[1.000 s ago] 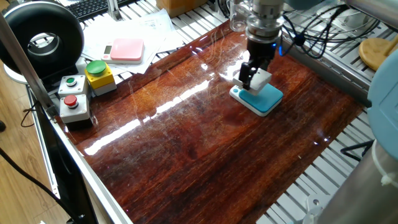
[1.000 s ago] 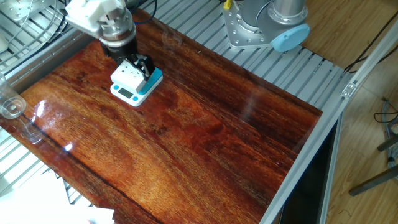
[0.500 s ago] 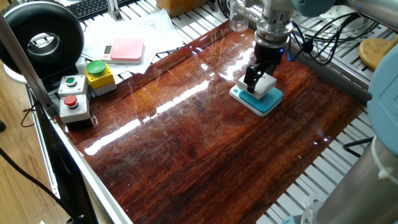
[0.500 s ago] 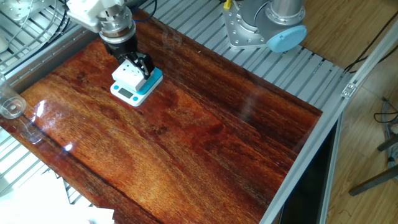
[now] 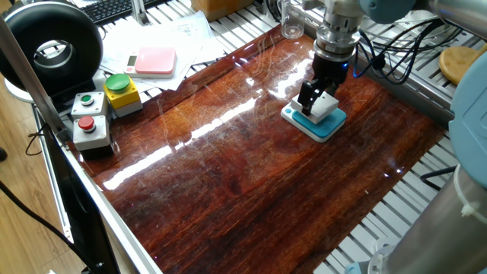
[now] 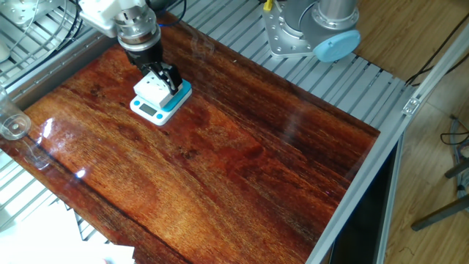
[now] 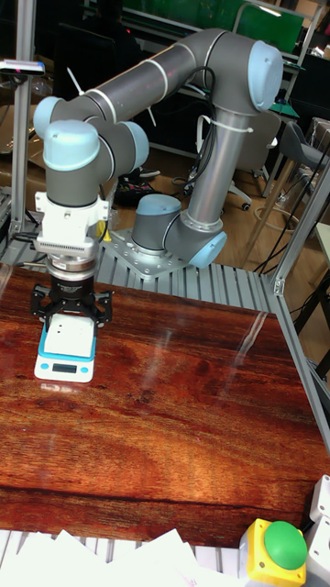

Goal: Place the block on the scale

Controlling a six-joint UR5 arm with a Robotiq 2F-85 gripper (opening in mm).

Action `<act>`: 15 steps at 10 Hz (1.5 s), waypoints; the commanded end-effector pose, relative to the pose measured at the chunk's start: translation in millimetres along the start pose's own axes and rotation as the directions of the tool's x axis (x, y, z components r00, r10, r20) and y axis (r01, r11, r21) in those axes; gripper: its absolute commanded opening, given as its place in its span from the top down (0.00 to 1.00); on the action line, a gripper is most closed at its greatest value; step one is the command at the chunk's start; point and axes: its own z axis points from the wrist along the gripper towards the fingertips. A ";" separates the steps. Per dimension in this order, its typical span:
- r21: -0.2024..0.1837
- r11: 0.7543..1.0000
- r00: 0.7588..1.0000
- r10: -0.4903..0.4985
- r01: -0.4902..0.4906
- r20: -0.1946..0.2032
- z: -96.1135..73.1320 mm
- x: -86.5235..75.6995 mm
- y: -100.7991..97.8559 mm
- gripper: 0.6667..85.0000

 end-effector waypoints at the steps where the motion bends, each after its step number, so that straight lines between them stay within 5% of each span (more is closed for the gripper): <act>1: -0.007 1.000 1.000 0.017 -0.017 0.007 2.3 0.0 -0.6 1.00; 8: 0.034 0.999 1.000 -0.009 0.010 -0.012 6.5 7.0 -9.3 1.00; 15: -0.005 0.998 0.998 -0.067 0.067 0.009 6.8 2.6 0.3 0.57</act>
